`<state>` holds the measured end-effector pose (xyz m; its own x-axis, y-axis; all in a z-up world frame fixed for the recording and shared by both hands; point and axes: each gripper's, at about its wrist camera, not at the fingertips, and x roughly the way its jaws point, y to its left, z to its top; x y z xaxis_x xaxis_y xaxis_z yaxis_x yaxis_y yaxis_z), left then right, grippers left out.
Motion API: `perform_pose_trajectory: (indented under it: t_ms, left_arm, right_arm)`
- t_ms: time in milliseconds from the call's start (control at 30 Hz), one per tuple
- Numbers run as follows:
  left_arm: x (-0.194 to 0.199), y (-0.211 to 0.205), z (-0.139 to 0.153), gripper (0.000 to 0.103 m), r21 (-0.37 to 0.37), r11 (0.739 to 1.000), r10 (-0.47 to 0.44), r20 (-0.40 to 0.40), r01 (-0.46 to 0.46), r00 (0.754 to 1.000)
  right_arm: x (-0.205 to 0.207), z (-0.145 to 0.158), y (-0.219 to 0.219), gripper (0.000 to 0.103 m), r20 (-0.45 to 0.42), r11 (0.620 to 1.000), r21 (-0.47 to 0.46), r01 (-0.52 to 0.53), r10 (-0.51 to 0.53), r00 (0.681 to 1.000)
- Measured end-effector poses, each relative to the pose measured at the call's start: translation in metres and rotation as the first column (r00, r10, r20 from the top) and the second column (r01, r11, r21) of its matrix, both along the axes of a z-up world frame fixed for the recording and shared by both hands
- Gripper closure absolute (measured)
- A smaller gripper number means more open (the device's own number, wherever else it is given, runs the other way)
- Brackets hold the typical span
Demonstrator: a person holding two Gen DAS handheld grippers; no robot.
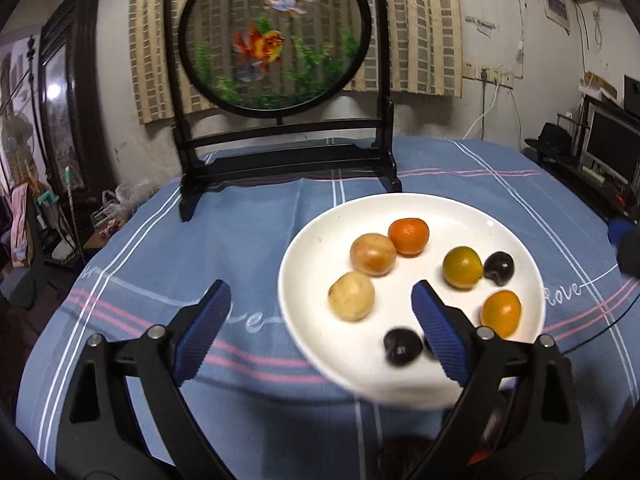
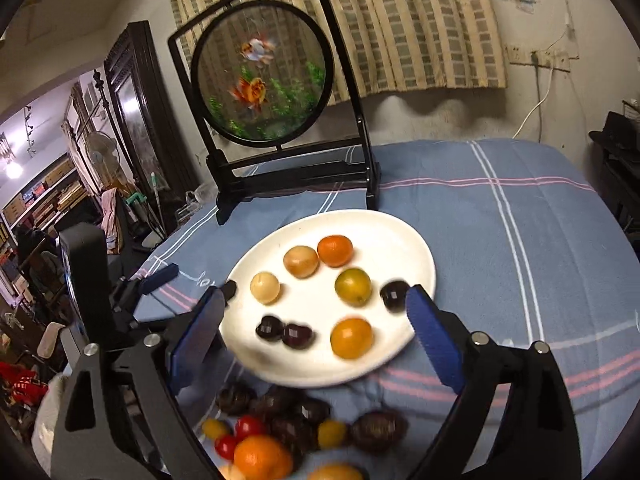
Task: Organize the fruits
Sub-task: 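Withdraw both open grippers back to the fruit pile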
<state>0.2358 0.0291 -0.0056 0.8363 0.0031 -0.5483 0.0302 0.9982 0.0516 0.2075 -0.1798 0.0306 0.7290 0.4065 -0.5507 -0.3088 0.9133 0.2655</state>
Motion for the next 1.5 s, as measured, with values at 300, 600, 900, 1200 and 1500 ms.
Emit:
perform_pose_trajectory:
  t_ms: [300, 600, 900, 1200, 1500]
  left_arm:
    - [-0.074, 0.012, -0.017, 0.004, -0.042, 0.999, -0.009, -0.053, 0.006, 0.999]
    - [-0.117, 0.012, -0.030, 0.002, -0.051, 0.995, -0.091, -0.087, 0.087, 0.992]
    - [-0.104, 0.004, -0.046, 0.002, -0.037, 0.991, -0.131, -0.223, 0.126, 0.966]
    - [-0.090, 0.027, -0.056, 0.002, 0.010, 1.000, 0.027, -0.277, -0.025, 0.961]
    - [-0.106, 0.036, -0.043, 0.002, -0.027, 1.000, 0.001, -0.178, -0.006, 0.984]
  right_arm:
    - [-0.070, -0.036, -0.031, 0.002, -0.052, 0.994, -0.008, 0.106, -0.106, 0.993]
    - [-0.075, -0.048, -0.064, 0.001, -0.122, 0.978, 0.082, 0.194, -0.183, 0.975]
    - [-0.073, -0.054, -0.065, 0.001, -0.168, 0.976, 0.085, 0.203, -0.186, 0.968]
    - [-0.074, -0.054, -0.066, 0.001, -0.176, 0.975, 0.095, 0.200, -0.182, 0.968]
    - [-0.074, -0.054, -0.068, 0.001, -0.182, 0.974, 0.118, 0.196, -0.173, 0.968]
